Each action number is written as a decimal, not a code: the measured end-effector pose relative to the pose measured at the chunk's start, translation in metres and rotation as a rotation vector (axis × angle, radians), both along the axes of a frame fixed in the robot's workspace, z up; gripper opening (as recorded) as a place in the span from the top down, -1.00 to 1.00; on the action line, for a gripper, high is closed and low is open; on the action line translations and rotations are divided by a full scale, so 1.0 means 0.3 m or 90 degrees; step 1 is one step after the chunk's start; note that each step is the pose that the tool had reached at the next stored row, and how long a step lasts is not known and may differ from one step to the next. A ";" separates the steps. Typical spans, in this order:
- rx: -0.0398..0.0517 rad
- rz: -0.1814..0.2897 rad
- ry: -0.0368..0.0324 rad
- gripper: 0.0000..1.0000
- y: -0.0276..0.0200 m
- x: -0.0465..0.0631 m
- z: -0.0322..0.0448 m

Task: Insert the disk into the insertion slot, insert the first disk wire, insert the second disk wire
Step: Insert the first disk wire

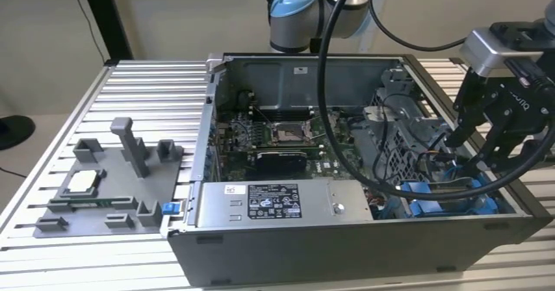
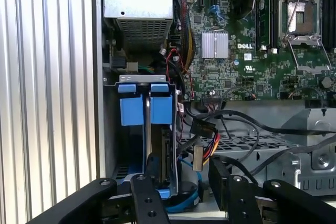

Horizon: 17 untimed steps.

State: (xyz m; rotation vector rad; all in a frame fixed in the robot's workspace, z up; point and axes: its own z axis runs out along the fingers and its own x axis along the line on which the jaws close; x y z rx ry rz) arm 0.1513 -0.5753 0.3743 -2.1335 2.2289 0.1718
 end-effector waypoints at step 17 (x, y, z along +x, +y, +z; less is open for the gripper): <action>0.0035 -0.001 0.0000 -1.00 0.009 0.000 -0.017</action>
